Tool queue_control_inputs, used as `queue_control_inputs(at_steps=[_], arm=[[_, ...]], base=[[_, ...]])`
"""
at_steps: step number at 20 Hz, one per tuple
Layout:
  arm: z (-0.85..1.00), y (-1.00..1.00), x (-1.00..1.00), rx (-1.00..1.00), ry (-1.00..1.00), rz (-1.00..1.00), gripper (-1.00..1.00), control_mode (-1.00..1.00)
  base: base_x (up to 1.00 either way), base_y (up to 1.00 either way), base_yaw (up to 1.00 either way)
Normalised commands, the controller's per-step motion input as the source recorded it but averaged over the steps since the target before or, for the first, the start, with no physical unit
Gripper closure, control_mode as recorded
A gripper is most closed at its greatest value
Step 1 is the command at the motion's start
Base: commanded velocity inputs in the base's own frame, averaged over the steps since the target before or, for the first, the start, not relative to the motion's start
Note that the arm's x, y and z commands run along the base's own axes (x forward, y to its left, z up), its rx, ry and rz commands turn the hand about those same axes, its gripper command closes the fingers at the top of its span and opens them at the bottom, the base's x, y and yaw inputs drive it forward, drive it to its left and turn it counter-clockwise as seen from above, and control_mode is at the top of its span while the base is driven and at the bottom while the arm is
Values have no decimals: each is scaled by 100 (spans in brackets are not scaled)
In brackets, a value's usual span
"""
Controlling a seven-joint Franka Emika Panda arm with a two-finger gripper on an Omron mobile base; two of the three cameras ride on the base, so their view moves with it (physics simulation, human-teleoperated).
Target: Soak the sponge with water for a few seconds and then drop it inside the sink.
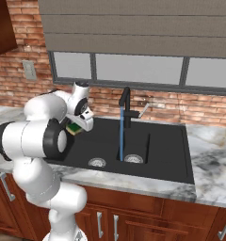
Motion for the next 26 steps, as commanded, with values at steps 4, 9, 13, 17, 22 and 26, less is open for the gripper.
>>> queue_control_inputs(at_steps=[4,9,13,17,22,26], arm=[[-31,14,28,-1,-15,0,100,-100],[-22,4,17,-1,-12,0,100,-100],[-34,0,35,-3,-9,0,100,-100],[-12,0,31,-6,-3,0,100,-100],[0,0,8,-6,0,0,100,-100],[0,0,0,-1,0,0,100,-100]], base=[[0,0,0],[0,0,0],[0,0,0],[0,0,0],[0,0,0],[0,0,0]])
